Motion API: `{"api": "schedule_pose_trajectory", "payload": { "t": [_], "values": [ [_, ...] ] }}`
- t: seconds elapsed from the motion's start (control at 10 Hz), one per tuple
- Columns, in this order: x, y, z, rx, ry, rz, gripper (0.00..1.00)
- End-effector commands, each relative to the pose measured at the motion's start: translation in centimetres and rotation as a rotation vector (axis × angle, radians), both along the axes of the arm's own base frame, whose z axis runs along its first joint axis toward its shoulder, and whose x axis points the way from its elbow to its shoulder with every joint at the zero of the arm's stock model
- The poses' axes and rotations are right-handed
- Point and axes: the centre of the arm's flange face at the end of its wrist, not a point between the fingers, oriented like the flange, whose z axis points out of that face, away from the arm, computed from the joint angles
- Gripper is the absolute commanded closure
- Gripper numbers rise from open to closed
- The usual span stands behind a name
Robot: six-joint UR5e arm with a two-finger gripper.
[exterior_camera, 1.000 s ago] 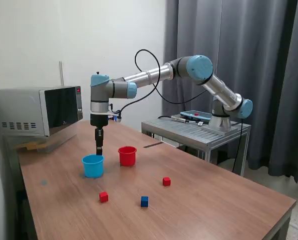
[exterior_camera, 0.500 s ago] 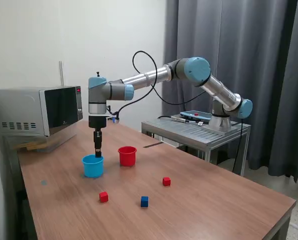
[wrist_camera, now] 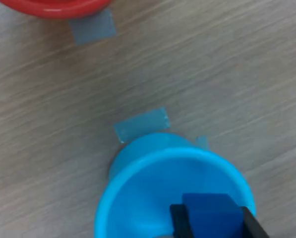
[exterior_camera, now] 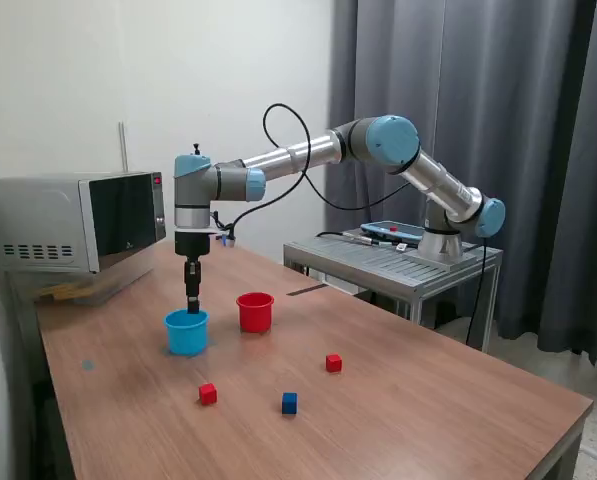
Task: Place red objects in the red bin, and blue objects in the blue bin.
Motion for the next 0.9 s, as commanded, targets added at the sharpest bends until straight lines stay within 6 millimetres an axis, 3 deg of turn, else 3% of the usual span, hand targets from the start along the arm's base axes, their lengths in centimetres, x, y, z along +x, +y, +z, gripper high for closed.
{"api": "schedule_pose_trajectory", "payload": {
  "t": [0.0, 0.8],
  "values": [
    [-0.24, 0.22, 0.66, 0.011, 0.013, 0.009, 1.0],
    [-0.37, 0.27, 1.04, 0.016, 0.021, 0.018, 1.0]
  ]
}}
